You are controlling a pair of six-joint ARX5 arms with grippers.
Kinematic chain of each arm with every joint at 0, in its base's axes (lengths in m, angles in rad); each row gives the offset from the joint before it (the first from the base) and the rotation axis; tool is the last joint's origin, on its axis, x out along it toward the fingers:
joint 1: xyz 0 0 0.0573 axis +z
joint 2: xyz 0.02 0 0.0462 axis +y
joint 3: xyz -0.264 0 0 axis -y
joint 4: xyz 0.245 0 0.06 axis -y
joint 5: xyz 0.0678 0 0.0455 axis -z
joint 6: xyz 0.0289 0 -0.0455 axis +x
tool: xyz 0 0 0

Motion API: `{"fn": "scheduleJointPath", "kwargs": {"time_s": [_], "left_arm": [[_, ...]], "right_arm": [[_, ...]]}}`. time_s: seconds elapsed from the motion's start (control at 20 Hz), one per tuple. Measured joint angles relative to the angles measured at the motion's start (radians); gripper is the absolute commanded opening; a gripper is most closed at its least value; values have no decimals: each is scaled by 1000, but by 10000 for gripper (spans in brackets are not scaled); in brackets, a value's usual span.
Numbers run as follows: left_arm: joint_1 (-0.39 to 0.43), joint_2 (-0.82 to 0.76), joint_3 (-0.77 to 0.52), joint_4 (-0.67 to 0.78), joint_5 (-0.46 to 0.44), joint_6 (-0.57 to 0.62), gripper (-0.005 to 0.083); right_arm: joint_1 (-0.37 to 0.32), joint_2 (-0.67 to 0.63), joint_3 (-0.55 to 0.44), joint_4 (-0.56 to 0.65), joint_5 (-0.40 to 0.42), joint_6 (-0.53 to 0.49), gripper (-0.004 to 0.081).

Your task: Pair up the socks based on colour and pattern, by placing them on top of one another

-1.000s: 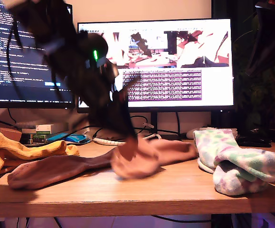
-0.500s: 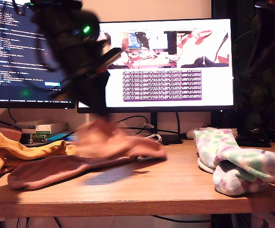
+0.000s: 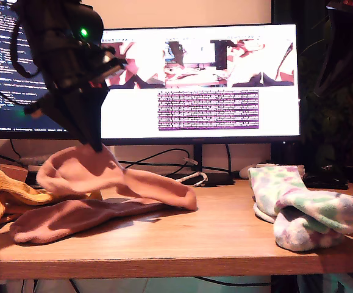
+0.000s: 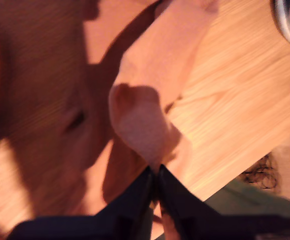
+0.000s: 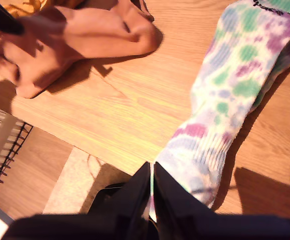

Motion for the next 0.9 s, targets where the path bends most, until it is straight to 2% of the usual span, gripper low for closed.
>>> {"fn": "scheduleJointPath", "kwargs": {"time_s": [0.25, 0.45, 0.65, 0.75, 0.9], "left_arm": [[37, 0, 2, -6, -26, 3, -19], [37, 3, 2, -15, -26, 3, 9], [37, 62, 2, -70, -40, 2, 256], [36, 99, -1, -45, -83, 10, 293], [35, 101, -3, -23, -146, 67, 293]], "right_arm": [[0, 0, 0, 2, 0, -12, -11], [0, 0, 0, 2, 0, -14, -10], [0, 0, 0, 1, 0, -14, -11], [0, 0, 0, -7, 0, -15, -11], [0, 0, 0, -13, -2, -15, -11]]}}
